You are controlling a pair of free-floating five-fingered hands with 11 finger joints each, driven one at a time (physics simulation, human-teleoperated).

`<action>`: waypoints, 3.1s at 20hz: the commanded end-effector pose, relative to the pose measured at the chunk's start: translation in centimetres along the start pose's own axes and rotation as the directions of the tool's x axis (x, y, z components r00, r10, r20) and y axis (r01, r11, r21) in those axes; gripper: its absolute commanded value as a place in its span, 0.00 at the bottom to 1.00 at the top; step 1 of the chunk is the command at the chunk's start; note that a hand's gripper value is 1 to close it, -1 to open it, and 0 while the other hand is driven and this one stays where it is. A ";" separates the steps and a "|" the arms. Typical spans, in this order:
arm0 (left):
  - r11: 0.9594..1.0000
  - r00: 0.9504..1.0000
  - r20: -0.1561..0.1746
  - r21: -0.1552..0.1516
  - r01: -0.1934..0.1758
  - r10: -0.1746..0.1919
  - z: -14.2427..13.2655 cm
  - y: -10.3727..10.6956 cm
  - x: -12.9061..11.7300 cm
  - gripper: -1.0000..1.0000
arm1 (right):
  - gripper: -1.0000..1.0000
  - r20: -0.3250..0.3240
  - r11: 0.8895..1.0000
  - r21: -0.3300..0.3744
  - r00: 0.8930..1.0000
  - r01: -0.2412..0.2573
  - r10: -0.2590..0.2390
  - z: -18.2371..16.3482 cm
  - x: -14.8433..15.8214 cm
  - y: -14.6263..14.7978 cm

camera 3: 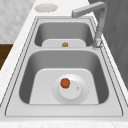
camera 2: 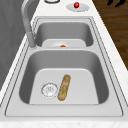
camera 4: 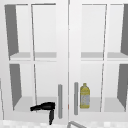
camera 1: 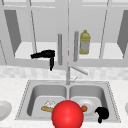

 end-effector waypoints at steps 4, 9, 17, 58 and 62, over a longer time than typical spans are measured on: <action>1.000 0.999 -0.041 0.001 0.005 -0.005 -5.0 0.0 2.5 0.00 | 0.50 0.000 1.000 0.000 1.000 0.000 0.000 0.0 0.0 0.0; 1.000 0.994 -0.107 0.008 0.009 -0.009 -7.8 0.2 3.3 0.00 | 0.50 0.000 1.000 0.000 1.000 0.000 0.000 0.0 0.0 0.0; 0.995 0.994 -0.104 0.095 -0.012 0.022 -0.5 -1.0 0.5 0.00 | 0.50 0.000 1.000 0.000 1.000 0.000 0.000 0.0 0.0 0.0; 0.998 0.924 0.377 0.034 0.056 -0.064 1.8 -18.2 -1.9 0.00 | 0.50 0.000 1.000 0.000 1.000 0.000 0.000 0.0 0.0 0.0; 0.997 0.904 0.422 0.036 0.061 -0.070 1.3 -20.2 -2.0 0.00 | 0.50 0.000 1.000 0.000 1.000 0.000 0.000 0.0 0.0 0.0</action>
